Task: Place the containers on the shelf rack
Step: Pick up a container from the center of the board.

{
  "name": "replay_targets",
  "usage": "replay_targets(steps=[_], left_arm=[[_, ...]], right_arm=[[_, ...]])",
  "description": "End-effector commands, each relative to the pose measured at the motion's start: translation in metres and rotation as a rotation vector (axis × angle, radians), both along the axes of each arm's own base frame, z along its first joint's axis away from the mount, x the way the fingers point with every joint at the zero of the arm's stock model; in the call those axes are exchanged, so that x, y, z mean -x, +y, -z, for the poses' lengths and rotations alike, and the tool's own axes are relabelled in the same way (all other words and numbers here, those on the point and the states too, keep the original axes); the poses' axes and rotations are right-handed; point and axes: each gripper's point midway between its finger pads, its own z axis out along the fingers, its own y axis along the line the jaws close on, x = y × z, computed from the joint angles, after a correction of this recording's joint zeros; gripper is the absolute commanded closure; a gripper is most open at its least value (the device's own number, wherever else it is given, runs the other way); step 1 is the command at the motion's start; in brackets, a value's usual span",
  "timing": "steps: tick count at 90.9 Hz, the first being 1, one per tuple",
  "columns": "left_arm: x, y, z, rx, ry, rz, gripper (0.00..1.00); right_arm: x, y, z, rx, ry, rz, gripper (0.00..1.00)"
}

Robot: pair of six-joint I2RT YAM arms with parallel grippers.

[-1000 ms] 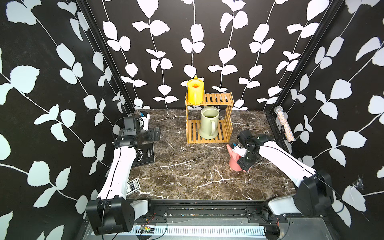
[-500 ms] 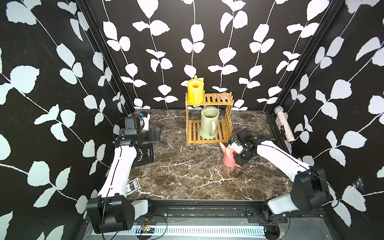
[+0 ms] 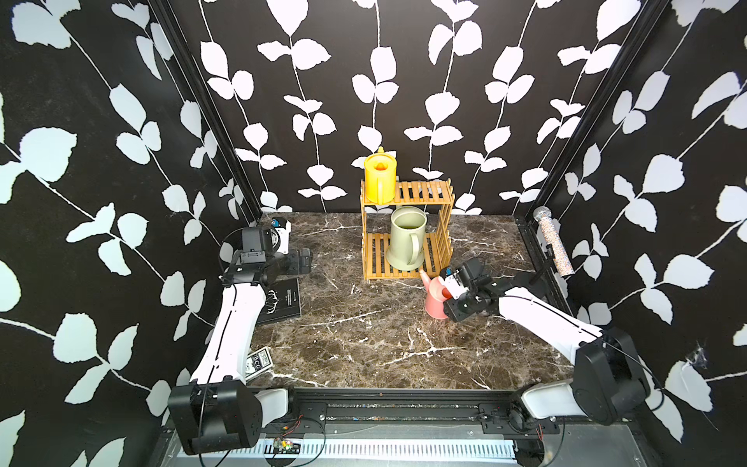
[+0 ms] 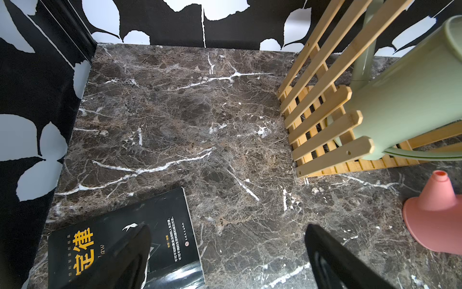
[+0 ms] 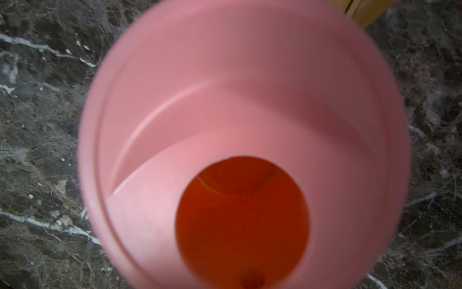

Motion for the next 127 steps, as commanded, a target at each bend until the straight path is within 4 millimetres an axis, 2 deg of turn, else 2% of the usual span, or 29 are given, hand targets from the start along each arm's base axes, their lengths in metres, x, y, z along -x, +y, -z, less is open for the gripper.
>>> replay_targets(steps=[1, 19, 42, 61, 80, 108, 122, 127], left_arm=[[-0.001, -0.001, -0.001, 0.012, -0.006, 0.004, 0.02], [-0.001, -0.001, 0.001, 0.019, -0.007, 0.006, 0.01], [-0.002, -0.002, 0.001, 0.027, -0.005, 0.006, 0.02], [-0.001, -0.001, 0.002, 0.022, -0.007, 0.003, 0.01], [-0.002, -0.001, 0.003, 0.023, -0.007, 0.001, 0.02], [-0.002, -0.001, 0.003, 0.022, -0.005, 0.005, 0.02], [-0.002, 0.001, 0.005, 0.004, -0.006, -0.001, 0.02], [-0.001, 0.001, 0.003, 0.005, -0.009, 0.003, 0.02]], right_arm=[[-0.009, 0.005, -0.014, -0.051, -0.112, 0.054, 0.49], [0.003, -0.006, -0.014, -0.066, -0.146, 0.097, 0.54], [0.005, -0.009, -0.018, -0.078, -0.175, 0.106, 0.67], [0.004, -0.004, -0.017, -0.092, -0.161, 0.093, 0.83], [0.012, -0.007, -0.028, -0.089, -0.166, 0.072, 0.95], [0.029, -0.010, -0.076, -0.158, -0.197, 0.072, 0.96], [0.031, -0.012, -0.110, -0.172, -0.223, 0.076, 0.96], [0.029, -0.013, -0.127, -0.173, -0.243, 0.082, 0.96]])
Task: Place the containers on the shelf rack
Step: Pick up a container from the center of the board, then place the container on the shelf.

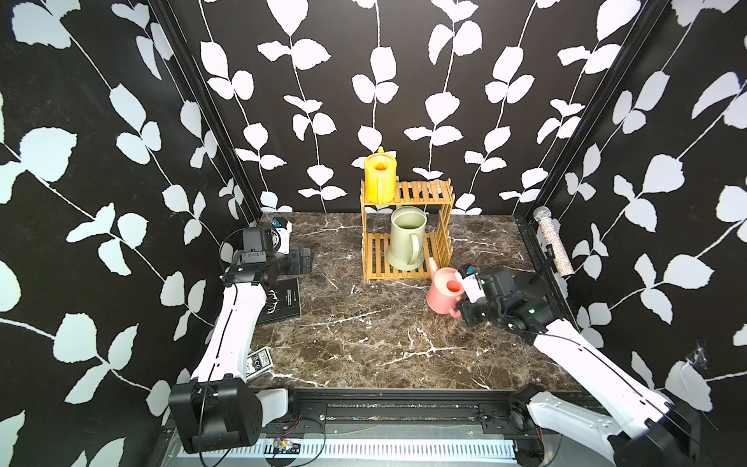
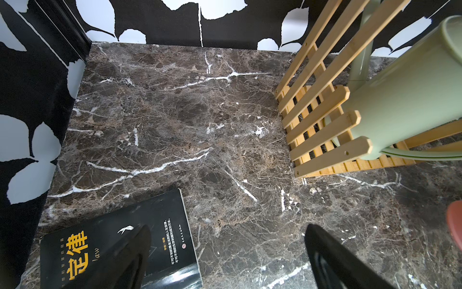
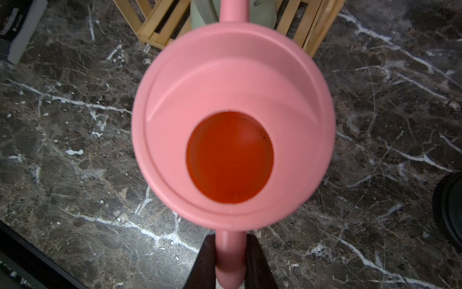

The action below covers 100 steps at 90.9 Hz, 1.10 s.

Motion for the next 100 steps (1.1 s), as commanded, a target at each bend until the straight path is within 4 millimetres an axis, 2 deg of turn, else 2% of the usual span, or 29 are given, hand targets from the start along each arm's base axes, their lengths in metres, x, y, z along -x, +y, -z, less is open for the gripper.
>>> replay_targets(steps=[1, 18, 29, 45, 62, 81, 89, 92, 100], left_arm=[[0.001, 0.003, 0.000, -0.006, -0.011, -0.004, 0.01], [0.000, 0.005, 0.000, -0.026, -0.013, -0.006, 0.02], [0.001, 0.004, -0.004, -0.030, -0.018, 0.006, 0.02], [0.002, 0.000, -0.006, -0.033, -0.030, 0.041, 0.01], [0.003, -0.005, -0.009, -0.040, -0.044, 0.084, 0.02], [0.003, -0.009, -0.023, -0.061, -0.071, 0.131, 0.02], [0.003, -0.016, -0.034, -0.058, -0.086, 0.178, 0.01], [0.002, -0.019, -0.039, -0.053, -0.091, 0.197, 0.02], [0.002, -0.029, -0.053, -0.053, -0.115, 0.263, 0.01]], right_arm=[[0.000, 0.000, -0.035, -0.018, -0.032, 0.007, 0.96], [-0.015, 0.000, -0.089, -0.012, -0.093, 0.028, 0.96], [-0.032, 0.002, -0.127, -0.020, -0.142, 0.065, 0.96], [-0.060, 0.004, -0.163, 0.005, -0.196, 0.113, 0.96], [-0.095, 0.015, -0.192, 0.009, -0.255, 0.144, 0.98], [-0.134, 0.028, -0.222, 0.003, -0.338, 0.165, 0.99], [-0.156, 0.035, -0.221, 0.029, -0.337, 0.169, 0.99], [-0.162, 0.035, -0.230, 0.023, -0.356, 0.178, 0.99], [-0.182, 0.040, -0.236, 0.022, -0.364, 0.185, 0.99]])
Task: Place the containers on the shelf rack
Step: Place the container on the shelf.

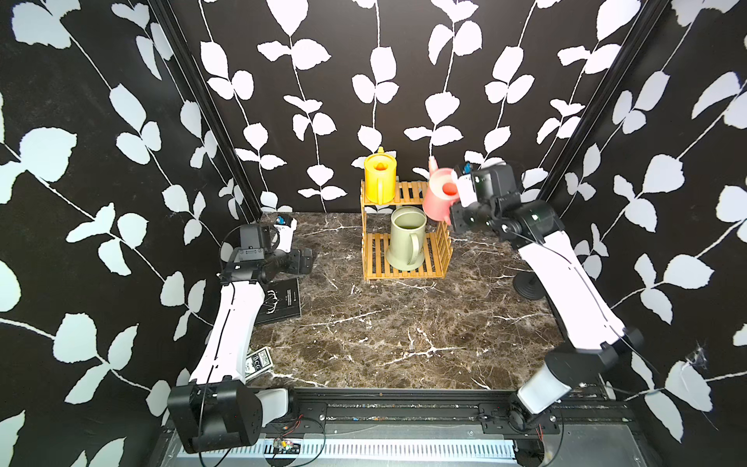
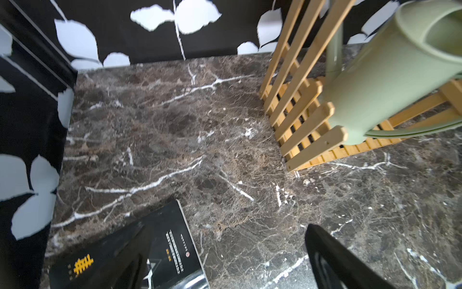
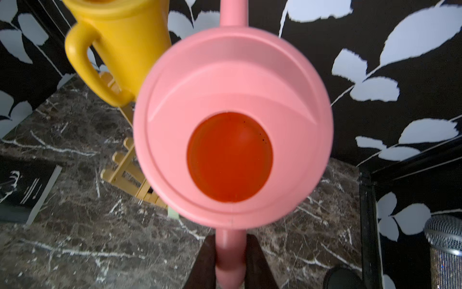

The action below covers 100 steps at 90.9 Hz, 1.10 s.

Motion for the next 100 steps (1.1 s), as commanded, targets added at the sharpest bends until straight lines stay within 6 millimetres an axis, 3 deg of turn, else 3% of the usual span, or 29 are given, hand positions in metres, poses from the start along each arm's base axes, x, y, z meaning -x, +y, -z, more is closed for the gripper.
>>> replay_targets(steps=[1, 9, 25, 48, 68, 100], left_arm=[[0.002, -0.016, -0.026, -0.003, -0.049, 0.115, 0.02], [0.002, -0.028, -0.037, 0.003, -0.072, 0.181, 0.02], [0.002, -0.047, -0.055, 0.026, -0.098, 0.278, 0.02], [0.005, -0.069, -0.072, 0.039, -0.107, 0.357, 0.02], [0.005, -0.081, -0.080, 0.060, -0.106, 0.389, 0.01], [0.004, -0.083, -0.079, 0.079, -0.094, 0.380, 0.01]], right_arm=[[-0.027, 0.000, -0.017, 0.006, -0.059, 0.029, 0.99], [-0.044, 0.004, -0.025, -0.007, -0.084, 0.037, 0.99], [-0.077, 0.012, -0.020, -0.066, -0.088, 0.055, 0.97], [-0.100, 0.014, -0.008, -0.131, -0.081, 0.088, 0.97], [-0.101, 0.019, -0.006, -0.164, -0.067, 0.079, 0.96], [-0.088, 0.015, -0.007, -0.173, -0.032, 0.093, 0.93]])
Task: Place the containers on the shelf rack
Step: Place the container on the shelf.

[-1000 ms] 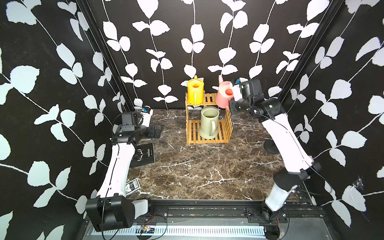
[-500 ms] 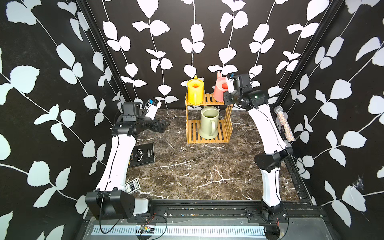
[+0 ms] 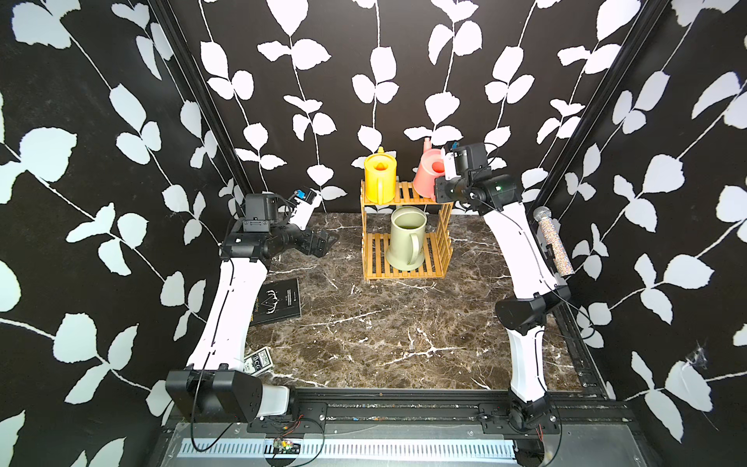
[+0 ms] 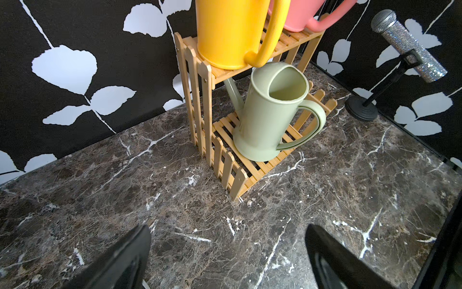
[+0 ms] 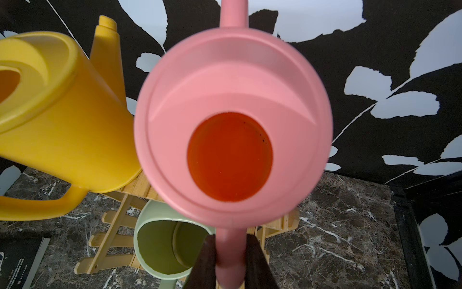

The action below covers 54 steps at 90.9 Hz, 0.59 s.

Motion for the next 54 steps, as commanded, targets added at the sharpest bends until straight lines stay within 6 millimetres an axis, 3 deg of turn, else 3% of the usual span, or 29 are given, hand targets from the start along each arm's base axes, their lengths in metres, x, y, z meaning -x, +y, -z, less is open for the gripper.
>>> replay_targets(steps=[1, 54], left_arm=[[0.0044, -0.0048, -0.0059, 0.021, 0.008, 0.016, 0.02], [0.0023, -0.0048, -0.0010, 0.029, 0.021, 0.009, 0.01]], right_arm=[[0.0072, -0.0017, -0.0270, -0.042, -0.058, 0.007, 0.92], [0.0056, 0.0071, -0.0206, -0.018, -0.057, -0.006, 0.76]])
